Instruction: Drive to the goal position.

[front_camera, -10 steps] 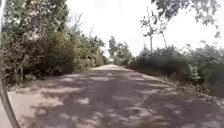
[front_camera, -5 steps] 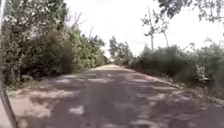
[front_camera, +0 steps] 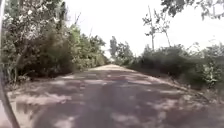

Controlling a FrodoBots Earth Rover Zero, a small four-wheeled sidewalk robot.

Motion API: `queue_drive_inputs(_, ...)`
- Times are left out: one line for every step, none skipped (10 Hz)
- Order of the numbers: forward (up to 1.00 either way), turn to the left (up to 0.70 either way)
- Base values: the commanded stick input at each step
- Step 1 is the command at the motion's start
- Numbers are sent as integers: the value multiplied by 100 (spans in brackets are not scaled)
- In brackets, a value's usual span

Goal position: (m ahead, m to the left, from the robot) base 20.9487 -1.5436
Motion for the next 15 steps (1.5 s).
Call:
queue_drive_inputs(70, 0)
queue_drive_inputs(70, 0)
queue_drive_inputs(70, 0)
queue_drive_inputs(70, 0)
queue_drive_inputs(70, 0)
queue_drive_inputs(70, 0)
queue_drive_inputs(70, 0)
queue_drive_inputs(70, 0)
queue_drive_inputs(70, 0)
queue_drive_inputs(70, 0)
queue_drive_inputs(70, 0)
queue_drive_inputs(70, 0)
queue_drive_inputs(70, 0)
queue_drive_inputs(70, 0)
queue_drive_inputs(70, 0)
